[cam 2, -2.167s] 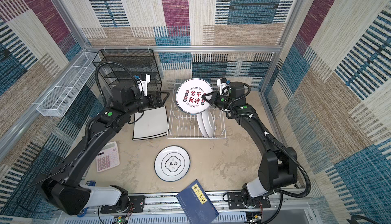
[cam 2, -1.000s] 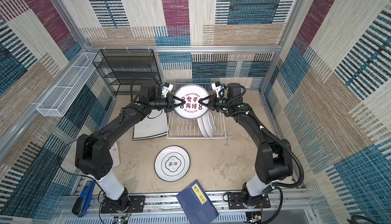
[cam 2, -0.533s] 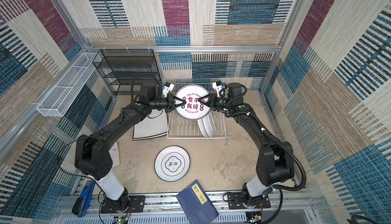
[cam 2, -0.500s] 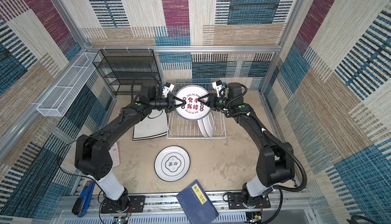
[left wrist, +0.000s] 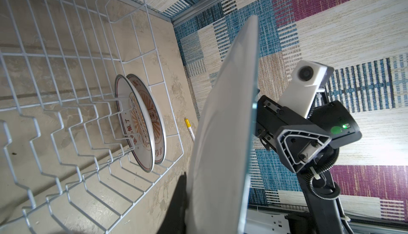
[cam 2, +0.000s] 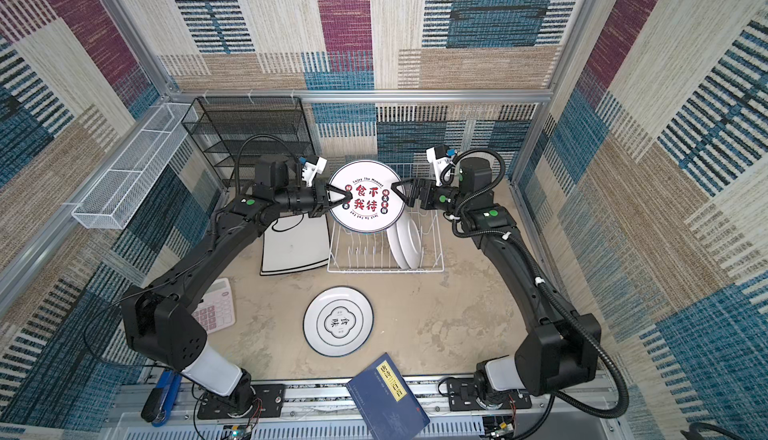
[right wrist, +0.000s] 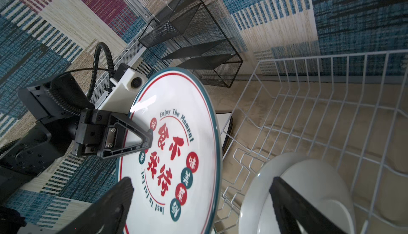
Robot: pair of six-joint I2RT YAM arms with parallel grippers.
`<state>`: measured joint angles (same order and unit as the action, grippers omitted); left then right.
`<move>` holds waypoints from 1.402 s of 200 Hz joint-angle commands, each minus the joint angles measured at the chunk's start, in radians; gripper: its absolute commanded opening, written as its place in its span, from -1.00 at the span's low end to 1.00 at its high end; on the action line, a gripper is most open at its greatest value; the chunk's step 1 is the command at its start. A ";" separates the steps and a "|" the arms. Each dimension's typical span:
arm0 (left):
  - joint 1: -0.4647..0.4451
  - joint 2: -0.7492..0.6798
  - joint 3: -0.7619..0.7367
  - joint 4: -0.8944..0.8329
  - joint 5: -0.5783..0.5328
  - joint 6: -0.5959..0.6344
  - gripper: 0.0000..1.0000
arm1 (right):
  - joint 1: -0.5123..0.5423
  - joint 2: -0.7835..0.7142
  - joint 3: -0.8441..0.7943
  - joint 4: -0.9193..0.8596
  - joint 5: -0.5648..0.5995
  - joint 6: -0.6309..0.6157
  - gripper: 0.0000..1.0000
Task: Unload the plates from the dish rack
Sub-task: 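Open the right gripper and carry the plate toward the table with the left gripper, then lower the red-lettered plate onto the plate on the table with the left gripper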
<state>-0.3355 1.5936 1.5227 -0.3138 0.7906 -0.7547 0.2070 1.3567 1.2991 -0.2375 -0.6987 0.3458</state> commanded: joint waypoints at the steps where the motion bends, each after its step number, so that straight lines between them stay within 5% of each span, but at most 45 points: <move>1: 0.014 -0.049 -0.017 -0.064 -0.026 0.070 -1.00 | 0.001 -0.069 -0.046 0.057 0.008 -0.197 0.98; 78: 0.033 -0.284 -0.194 -0.219 -0.125 0.103 -1.00 | 0.003 -0.300 -0.238 -0.055 -0.012 -0.759 0.98; 144: 0.039 -0.534 -0.431 -0.381 -0.161 0.126 -1.00 | 0.061 -0.371 -0.305 -0.211 -0.012 -1.058 0.98; 180: 0.040 -0.662 -0.567 -0.409 -0.166 0.091 -1.00 | 0.140 -0.334 -0.297 -0.293 0.109 -1.095 0.98; 234: 0.039 -0.747 -0.694 -0.534 -0.192 0.127 -1.00 | 0.220 -0.347 -0.318 -0.282 0.131 -1.032 0.98; 280: 0.039 -0.778 -0.843 -0.463 -0.188 0.089 -1.00 | 0.248 -0.346 -0.334 -0.302 0.200 -0.990 0.98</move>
<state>-0.2958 0.8188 0.7246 -0.8276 0.5884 -0.6548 0.4469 1.0092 0.9676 -0.5312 -0.5453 -0.6773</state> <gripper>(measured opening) 0.121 0.991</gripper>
